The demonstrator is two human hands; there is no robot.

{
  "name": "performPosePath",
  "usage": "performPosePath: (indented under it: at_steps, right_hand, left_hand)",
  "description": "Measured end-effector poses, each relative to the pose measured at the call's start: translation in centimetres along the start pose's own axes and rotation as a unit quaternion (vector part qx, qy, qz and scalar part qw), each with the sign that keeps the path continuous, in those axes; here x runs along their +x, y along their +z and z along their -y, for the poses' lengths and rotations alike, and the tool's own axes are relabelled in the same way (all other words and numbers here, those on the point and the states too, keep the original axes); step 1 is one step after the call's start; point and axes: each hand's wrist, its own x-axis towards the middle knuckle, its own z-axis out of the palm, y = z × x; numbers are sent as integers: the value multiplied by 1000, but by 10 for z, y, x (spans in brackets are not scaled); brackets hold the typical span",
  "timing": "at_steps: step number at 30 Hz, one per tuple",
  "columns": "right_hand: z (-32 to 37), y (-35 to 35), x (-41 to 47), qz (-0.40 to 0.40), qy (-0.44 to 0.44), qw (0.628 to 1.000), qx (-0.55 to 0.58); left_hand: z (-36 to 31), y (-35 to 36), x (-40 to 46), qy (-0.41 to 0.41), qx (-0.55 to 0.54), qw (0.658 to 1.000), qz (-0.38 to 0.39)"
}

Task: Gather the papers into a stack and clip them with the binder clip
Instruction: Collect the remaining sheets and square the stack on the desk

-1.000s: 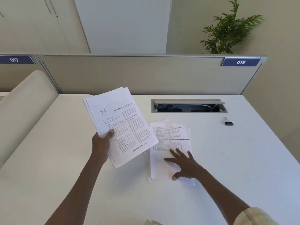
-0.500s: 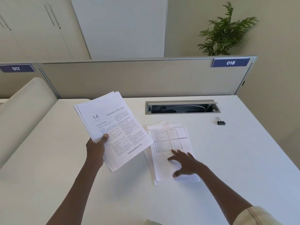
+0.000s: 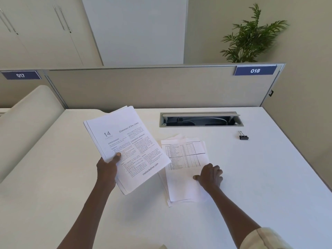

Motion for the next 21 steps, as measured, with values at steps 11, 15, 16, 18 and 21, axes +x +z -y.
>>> performPosePath:
  at_steps: [11, 15, 16, 18, 21]
  right_hand:
    - [3, -2, 6, 27, 62, 996, 64]
    - [-1, 0, 2, -11, 55, 992, 111]
    - [-2, 0, 0, -15, 52, 992, 118]
    - [-4, 0, -3, -21, 54, 989, 135]
    - [-7, 0, -4, -39, 43, 987, 149]
  left_hand:
    - [3, 2, 8, -1, 4, 999, 32]
    - [6, 3, 11, -4, 6, 1000, 25]
    - [6, 3, 12, -5, 5, 1000, 23]
    - [7, 4, 12, -10, 8, 1000, 19]
    - [9, 4, 14, -14, 15, 1000, 18]
